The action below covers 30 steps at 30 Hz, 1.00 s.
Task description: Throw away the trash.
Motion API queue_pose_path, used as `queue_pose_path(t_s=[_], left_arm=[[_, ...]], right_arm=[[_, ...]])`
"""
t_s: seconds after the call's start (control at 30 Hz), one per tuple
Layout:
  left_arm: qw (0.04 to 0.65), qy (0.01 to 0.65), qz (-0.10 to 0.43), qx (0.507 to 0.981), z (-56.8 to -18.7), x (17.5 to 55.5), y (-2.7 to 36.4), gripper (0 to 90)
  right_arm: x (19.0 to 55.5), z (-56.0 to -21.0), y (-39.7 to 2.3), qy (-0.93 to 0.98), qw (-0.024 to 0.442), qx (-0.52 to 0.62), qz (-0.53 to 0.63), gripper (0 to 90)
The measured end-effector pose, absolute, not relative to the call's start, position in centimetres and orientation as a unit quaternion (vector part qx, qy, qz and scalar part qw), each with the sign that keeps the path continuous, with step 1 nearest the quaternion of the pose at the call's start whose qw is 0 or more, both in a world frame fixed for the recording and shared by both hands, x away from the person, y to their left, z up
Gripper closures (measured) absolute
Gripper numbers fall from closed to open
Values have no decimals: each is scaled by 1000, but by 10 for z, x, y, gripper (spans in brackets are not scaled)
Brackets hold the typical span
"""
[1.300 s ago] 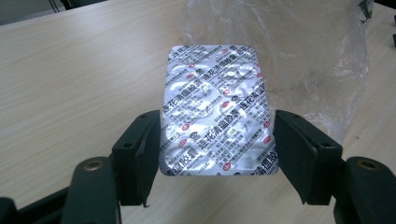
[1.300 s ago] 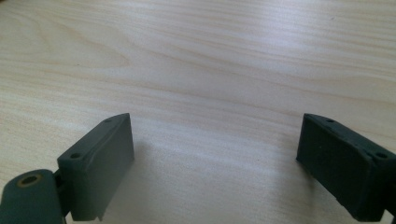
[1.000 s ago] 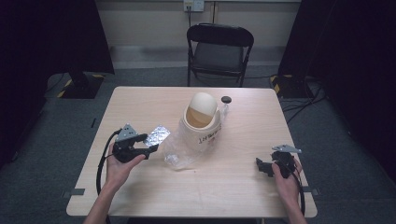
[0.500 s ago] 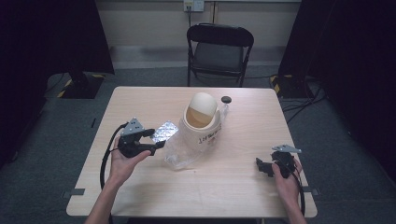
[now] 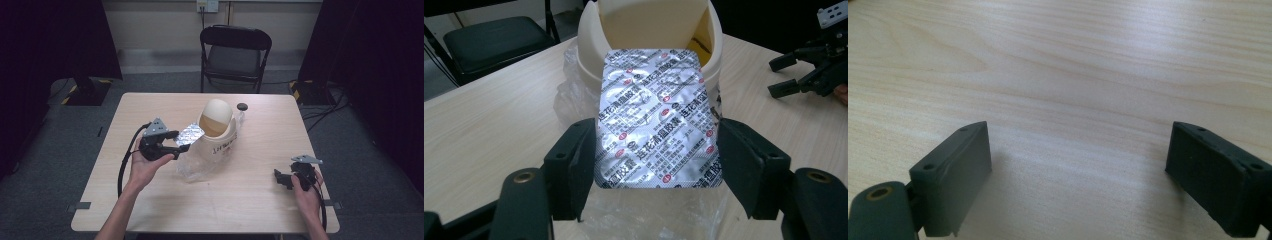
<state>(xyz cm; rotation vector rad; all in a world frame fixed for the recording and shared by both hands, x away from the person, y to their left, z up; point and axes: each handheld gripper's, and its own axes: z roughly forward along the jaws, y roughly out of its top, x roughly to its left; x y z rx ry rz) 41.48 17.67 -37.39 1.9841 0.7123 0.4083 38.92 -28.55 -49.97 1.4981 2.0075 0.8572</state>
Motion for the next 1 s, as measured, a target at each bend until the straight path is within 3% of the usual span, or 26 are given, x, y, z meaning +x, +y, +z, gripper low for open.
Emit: queue_pose_path(t_s=[1.0], left_arm=[[480,279,150,818,-365,441,139,341]], right_arm=[[389,-500,-286,735,244,549,314,100]])
